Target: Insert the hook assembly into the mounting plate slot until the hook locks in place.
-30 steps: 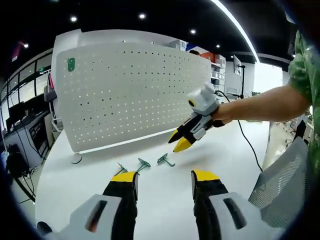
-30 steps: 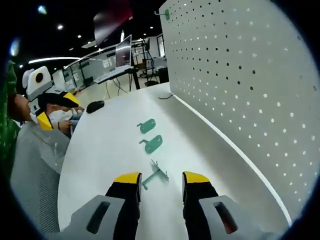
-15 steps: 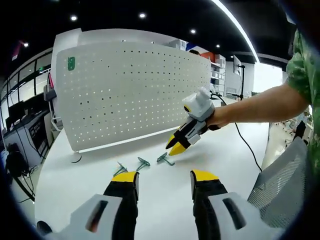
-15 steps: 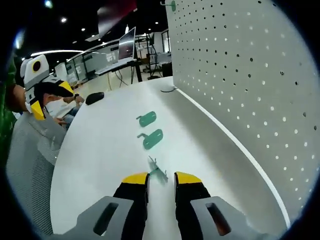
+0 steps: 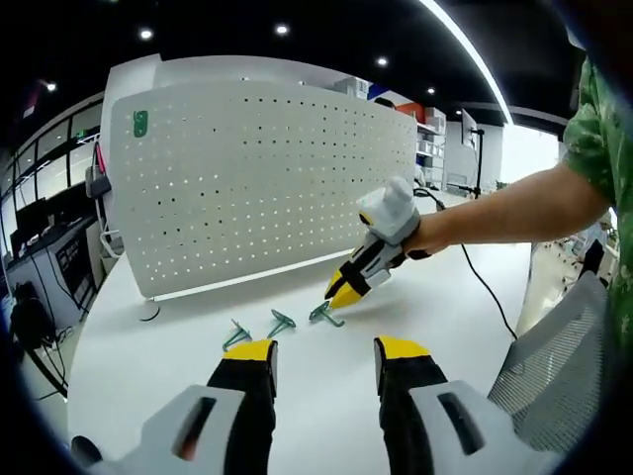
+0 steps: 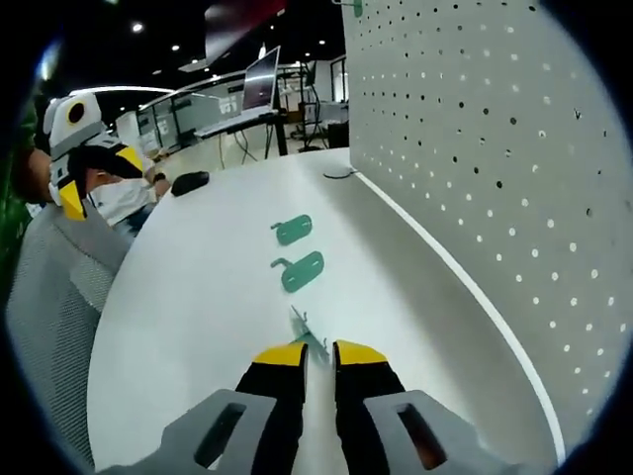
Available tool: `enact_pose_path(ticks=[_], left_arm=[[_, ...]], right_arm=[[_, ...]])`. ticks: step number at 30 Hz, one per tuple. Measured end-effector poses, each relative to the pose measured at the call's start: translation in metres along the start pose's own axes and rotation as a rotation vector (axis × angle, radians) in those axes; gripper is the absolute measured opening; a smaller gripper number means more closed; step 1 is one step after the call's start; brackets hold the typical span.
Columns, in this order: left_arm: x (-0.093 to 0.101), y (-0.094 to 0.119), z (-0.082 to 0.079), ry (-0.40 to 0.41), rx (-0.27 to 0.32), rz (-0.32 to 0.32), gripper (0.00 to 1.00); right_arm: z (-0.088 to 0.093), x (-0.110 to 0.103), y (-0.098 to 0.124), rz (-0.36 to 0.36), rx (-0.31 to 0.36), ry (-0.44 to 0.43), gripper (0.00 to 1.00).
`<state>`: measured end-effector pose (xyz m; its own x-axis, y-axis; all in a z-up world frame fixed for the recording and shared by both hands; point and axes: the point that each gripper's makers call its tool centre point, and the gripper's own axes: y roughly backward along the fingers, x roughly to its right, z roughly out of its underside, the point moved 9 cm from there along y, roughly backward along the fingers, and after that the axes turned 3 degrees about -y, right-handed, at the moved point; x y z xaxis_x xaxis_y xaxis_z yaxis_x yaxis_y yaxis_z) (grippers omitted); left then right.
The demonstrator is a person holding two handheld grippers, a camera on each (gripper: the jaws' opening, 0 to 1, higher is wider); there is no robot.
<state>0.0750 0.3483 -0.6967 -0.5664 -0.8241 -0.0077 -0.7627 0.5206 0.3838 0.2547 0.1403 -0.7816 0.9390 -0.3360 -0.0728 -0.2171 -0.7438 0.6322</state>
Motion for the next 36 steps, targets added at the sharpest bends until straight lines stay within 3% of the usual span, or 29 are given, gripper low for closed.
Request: enact_pose_path(ticks=[15,28,36], left_arm=[[-0.0013,0.0003,0.0008,0.005,-0.002,-0.004,0.4],[-0.0014,-0.0006,0.0016,0.006,-0.007,-0.003,0.39],[-0.0013,-0.0005,0.002,0.008,-0.008,0.0,0.39]], right_arm=[[0.0038,0.0034,-0.0052,0.006,-0.019,0.027,0.04],[0.0036,0.0046,-0.0041,0.005,0.025,-0.013,0.01],[0.0052,0.0027,-0.0042,-0.001,0.017,-0.017,0.03]])
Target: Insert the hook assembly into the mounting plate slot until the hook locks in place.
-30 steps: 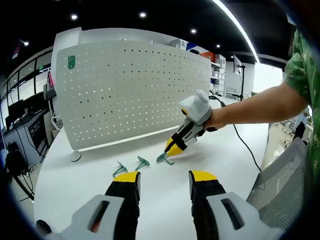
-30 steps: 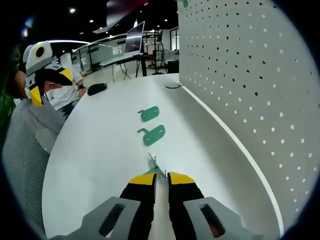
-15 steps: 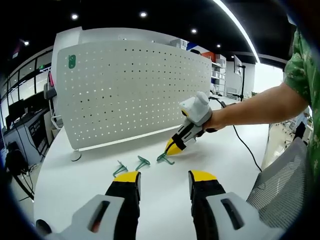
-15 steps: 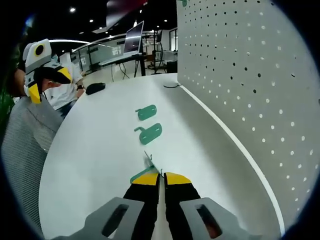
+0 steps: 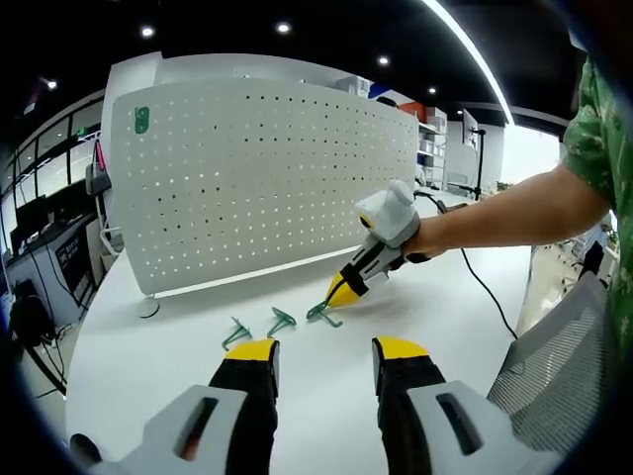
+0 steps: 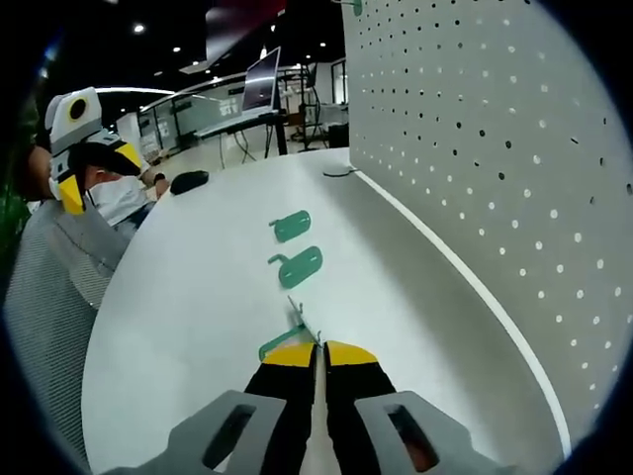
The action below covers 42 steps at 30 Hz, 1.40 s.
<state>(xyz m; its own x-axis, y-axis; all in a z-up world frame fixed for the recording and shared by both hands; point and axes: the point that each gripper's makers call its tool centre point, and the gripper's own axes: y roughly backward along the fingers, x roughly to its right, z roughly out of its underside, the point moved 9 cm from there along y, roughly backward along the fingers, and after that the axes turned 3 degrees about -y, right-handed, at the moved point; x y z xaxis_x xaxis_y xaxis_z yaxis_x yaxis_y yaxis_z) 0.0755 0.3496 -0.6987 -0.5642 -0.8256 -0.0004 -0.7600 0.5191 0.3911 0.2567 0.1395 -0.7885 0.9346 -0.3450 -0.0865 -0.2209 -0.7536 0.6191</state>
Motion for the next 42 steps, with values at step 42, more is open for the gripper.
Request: enact_pose_path(ticks=[42], left_arm=[[0.003,0.0,-0.004,-0.02,0.01,0.015,0.37]], right_arm=[[-0.013,-0.003,0.015,0.001,0.027,-0.051,0.0]])
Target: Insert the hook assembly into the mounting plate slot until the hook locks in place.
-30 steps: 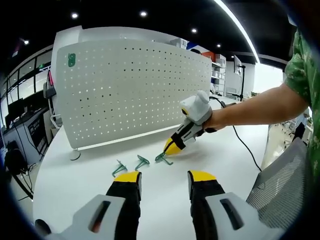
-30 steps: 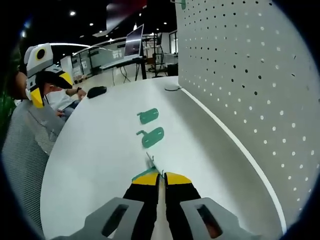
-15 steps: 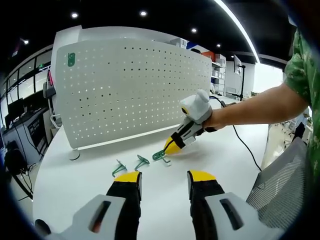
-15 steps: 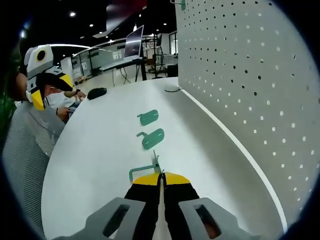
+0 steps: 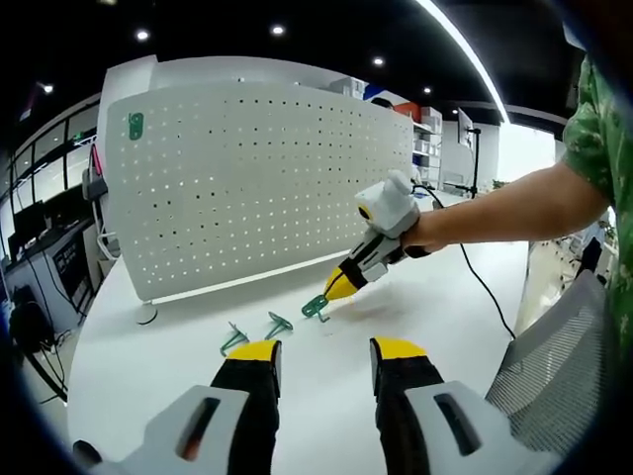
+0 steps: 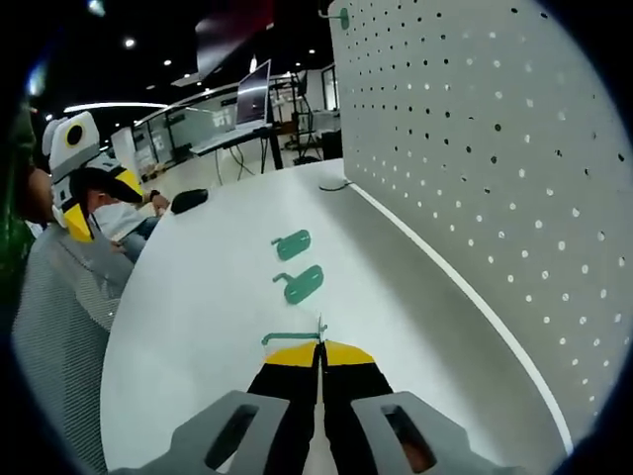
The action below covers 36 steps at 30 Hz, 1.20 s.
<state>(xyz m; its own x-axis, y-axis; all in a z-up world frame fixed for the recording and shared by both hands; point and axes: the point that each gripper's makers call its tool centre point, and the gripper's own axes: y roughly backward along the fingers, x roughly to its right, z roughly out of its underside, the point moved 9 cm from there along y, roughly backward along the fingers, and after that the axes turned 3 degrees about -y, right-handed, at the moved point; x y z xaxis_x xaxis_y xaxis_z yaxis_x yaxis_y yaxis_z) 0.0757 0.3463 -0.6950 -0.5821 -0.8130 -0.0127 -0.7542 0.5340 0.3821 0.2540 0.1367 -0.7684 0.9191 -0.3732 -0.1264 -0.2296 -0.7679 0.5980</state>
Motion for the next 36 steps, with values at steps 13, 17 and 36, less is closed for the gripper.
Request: enact_pose_path(ticks=[13,17,36], left_arm=[[0.001,0.002,-0.003,-0.007,0.007,0.004,0.36],[0.0,0.002,-0.002,-0.006,0.007,0.001,0.36],[-0.001,0.0,-0.001,0.0,0.002,0.0,0.36]], right_arm=[[0.009,0.001,0.001,0.047,-0.041,0.042,0.0],[0.016,0.001,0.0,0.056,-0.05,0.045,0.0],[0.016,-0.003,-0.004,0.046,-0.036,0.065,0.05]])
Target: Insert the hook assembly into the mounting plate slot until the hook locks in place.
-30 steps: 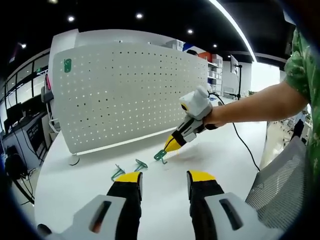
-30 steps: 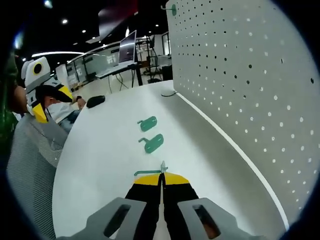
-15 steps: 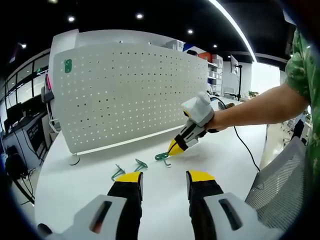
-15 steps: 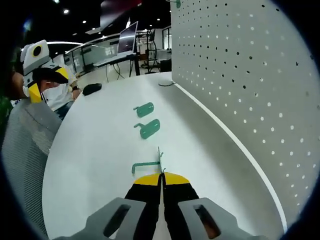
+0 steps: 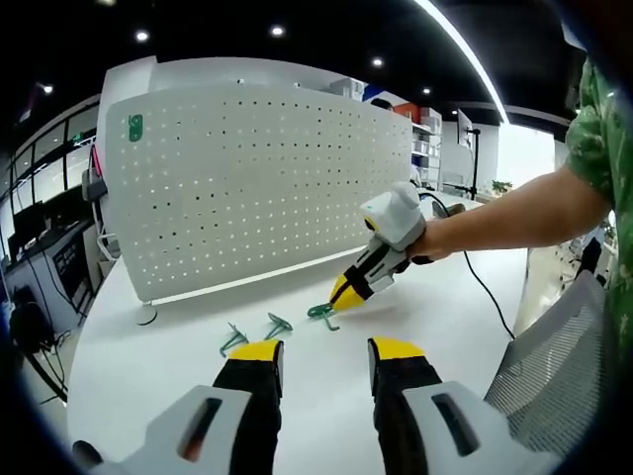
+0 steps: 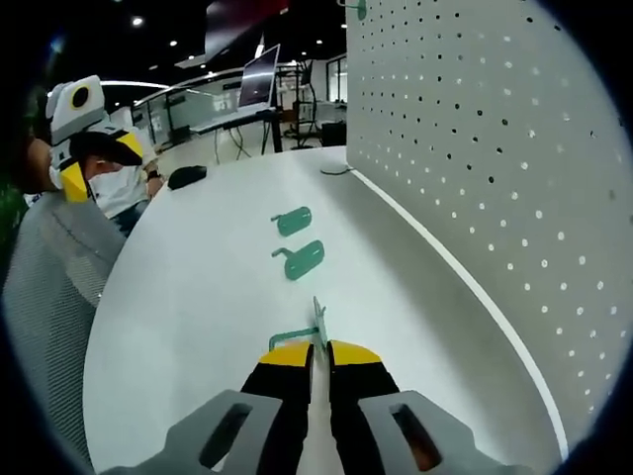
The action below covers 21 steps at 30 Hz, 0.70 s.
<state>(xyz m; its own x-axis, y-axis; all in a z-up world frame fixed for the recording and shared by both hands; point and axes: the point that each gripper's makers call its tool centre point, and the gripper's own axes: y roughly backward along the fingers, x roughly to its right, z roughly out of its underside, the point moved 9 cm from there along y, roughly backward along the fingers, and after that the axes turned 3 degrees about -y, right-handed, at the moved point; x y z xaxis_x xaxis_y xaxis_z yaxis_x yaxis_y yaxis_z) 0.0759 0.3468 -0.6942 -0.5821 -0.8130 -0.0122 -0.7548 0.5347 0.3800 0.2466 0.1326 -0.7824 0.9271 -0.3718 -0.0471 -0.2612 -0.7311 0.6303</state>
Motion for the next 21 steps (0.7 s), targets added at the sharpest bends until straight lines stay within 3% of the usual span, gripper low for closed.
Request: enact_pose_path(ticks=[21], left_arm=[[-0.0006,-0.0006,0.0002,0.002,0.003,0.002,0.35]], right_arm=[[-0.0084,0.0044,0.0011,0.012,-0.002,-0.011,0.0]])
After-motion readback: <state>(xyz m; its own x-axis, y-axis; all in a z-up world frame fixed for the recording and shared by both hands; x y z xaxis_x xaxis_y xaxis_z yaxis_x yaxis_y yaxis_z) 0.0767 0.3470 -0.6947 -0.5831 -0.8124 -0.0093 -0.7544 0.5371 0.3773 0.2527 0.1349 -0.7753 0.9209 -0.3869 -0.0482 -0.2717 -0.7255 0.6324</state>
